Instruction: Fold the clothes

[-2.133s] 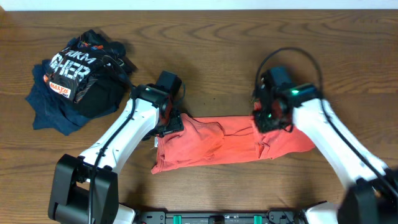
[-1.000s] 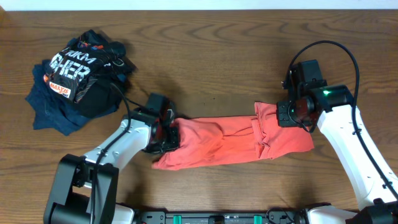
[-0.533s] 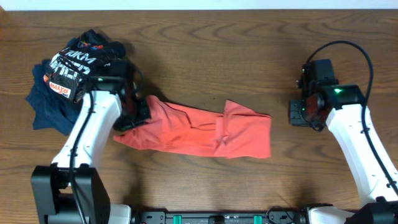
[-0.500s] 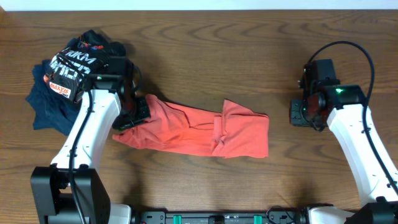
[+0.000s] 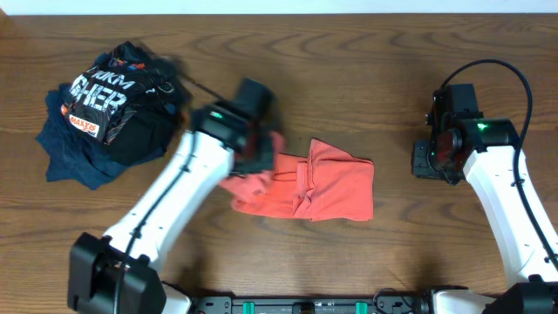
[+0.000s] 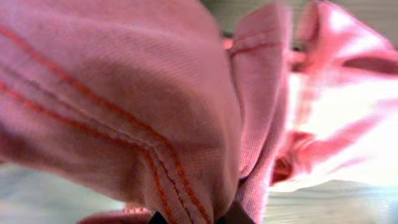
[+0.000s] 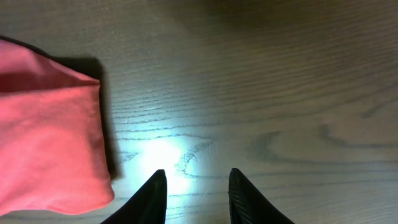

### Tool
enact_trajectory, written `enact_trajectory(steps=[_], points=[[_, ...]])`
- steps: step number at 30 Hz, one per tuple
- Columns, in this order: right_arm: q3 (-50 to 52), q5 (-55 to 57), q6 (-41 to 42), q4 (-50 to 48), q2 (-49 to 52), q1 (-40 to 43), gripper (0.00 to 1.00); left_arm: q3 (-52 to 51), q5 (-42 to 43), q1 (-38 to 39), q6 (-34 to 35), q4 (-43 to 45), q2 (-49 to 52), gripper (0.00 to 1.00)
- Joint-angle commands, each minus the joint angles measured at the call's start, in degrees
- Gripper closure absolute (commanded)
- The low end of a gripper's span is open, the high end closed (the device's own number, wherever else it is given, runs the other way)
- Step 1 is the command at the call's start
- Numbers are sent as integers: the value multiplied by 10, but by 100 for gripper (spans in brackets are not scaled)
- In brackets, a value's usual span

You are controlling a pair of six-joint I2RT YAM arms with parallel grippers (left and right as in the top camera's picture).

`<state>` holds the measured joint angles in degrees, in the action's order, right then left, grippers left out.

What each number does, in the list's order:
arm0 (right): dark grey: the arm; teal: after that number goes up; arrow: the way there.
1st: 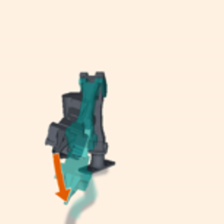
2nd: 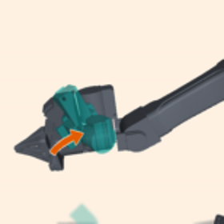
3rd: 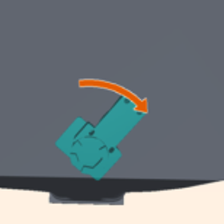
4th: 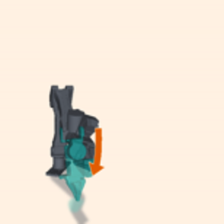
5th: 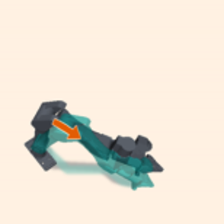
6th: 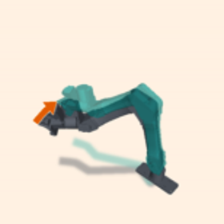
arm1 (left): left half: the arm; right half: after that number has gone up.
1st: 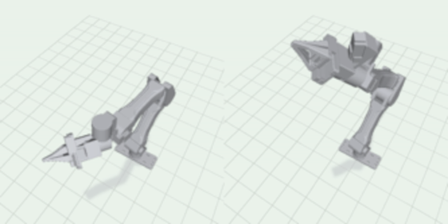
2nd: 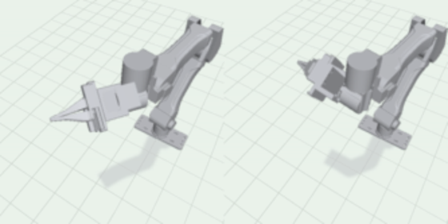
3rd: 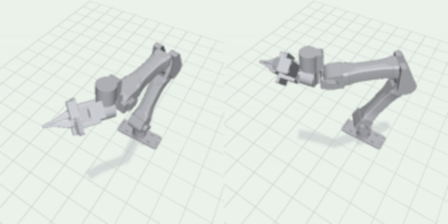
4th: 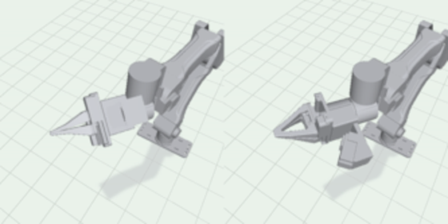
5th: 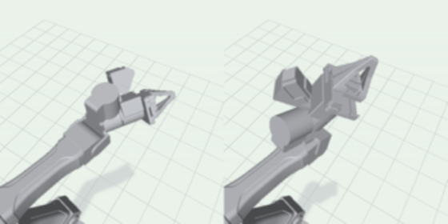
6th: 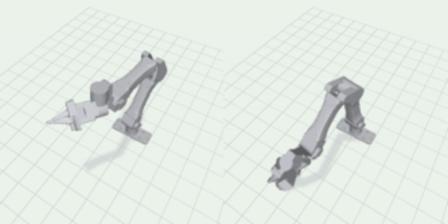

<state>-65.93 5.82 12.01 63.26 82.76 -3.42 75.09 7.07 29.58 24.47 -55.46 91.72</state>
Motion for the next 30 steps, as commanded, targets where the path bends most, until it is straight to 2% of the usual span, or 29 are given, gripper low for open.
enact_trajectory(steps=[1, 12, 18, 23, 30], points=[[-3, 4, 6, 4, 0, 4, 69, 11, -3, 54, 47, 21, 14, 94], [-3, 4, 6, 13, 0, 4, 68, 11, 10, 151, 91, 99, 52, 94], [-3, 4, 6, 20, 0, 4, 67, 12, 37, 152, 121, 128, 52, 94], [-3, 4, 6, 20, 0, 4, 67, 12, 99, 152, 121, 175, 52, 94], [-3, 4, 6, 21, 0, 4, 67, 12, 105, 152, 136, 185, 52, 94]])
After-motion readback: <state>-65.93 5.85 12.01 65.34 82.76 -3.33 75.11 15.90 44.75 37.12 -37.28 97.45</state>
